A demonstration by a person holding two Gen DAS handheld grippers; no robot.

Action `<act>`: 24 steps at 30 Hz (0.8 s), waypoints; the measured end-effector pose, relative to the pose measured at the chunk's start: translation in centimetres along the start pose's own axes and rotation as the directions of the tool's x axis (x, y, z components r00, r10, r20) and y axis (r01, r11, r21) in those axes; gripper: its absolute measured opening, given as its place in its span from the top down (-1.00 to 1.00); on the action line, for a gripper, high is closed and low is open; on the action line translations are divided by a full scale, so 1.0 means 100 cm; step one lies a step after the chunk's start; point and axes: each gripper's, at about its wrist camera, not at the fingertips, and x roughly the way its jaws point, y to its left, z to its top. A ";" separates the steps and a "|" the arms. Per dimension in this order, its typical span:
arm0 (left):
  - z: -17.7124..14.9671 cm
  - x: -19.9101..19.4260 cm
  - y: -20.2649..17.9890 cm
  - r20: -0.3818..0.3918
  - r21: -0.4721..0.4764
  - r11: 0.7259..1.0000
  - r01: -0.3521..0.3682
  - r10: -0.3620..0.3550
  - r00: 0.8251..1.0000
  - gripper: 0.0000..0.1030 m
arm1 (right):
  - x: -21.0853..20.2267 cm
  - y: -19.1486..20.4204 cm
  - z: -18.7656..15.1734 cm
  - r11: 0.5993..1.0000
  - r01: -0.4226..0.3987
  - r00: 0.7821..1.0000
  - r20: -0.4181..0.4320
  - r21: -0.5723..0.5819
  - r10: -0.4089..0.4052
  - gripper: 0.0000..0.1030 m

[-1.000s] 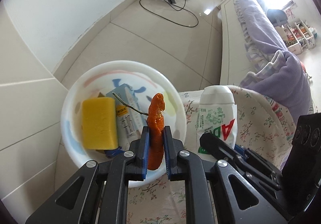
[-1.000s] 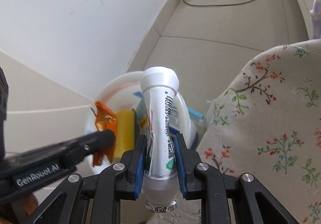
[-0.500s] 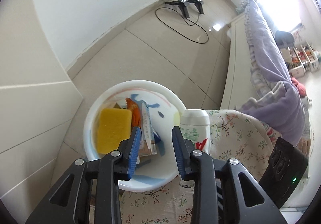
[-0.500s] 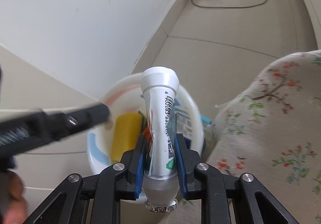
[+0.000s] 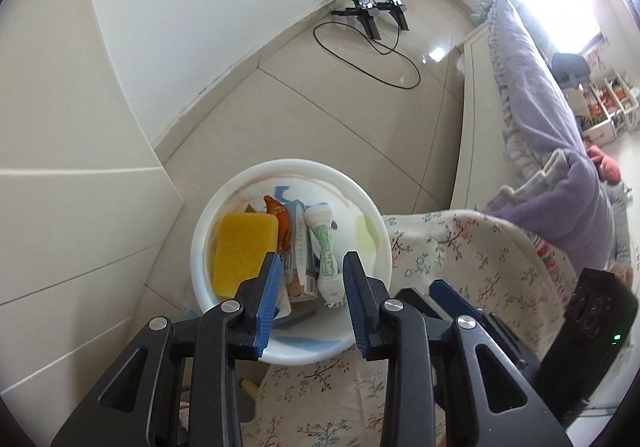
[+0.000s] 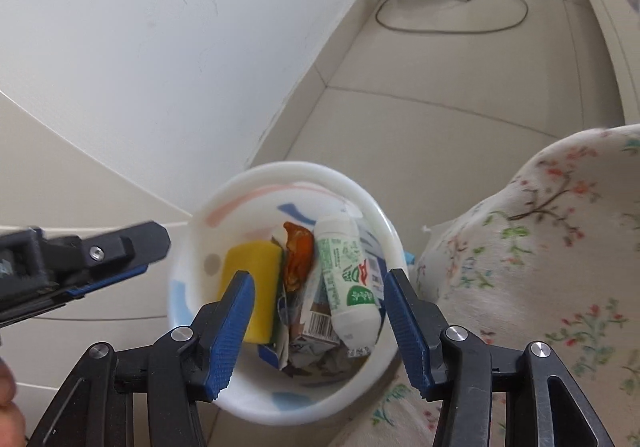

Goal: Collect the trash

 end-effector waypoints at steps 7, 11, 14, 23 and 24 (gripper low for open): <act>-0.050 -0.035 -0.015 0.011 0.109 0.991 -0.081 0.080 0.997 0.26 | -0.040 -0.007 -0.022 0.999 -0.039 0.999 0.013 0.009 0.039 -0.15; -0.094 -0.072 -0.030 0.079 0.174 0.982 -0.073 0.059 0.995 0.07 | -0.077 -0.002 -0.050 1.000 -0.007 0.999 0.031 -0.007 0.007 -0.15; -0.141 -0.104 -0.038 0.173 0.233 0.965 -0.118 0.079 0.982 -0.21 | -0.116 0.008 -0.074 0.999 0.034 0.998 0.061 -0.035 -0.032 -0.15; -0.260 -0.172 -0.041 0.419 0.240 0.943 -0.232 0.115 0.901 -0.62 | -0.241 0.030 -0.182 0.989 0.101 0.951 0.303 -0.110 -0.063 -0.31; -0.272 -0.174 -0.039 0.437 0.231 0.939 -0.254 0.133 0.889 -0.62 | -0.251 0.030 -0.196 0.987 0.115 0.942 0.329 -0.116 -0.071 -0.34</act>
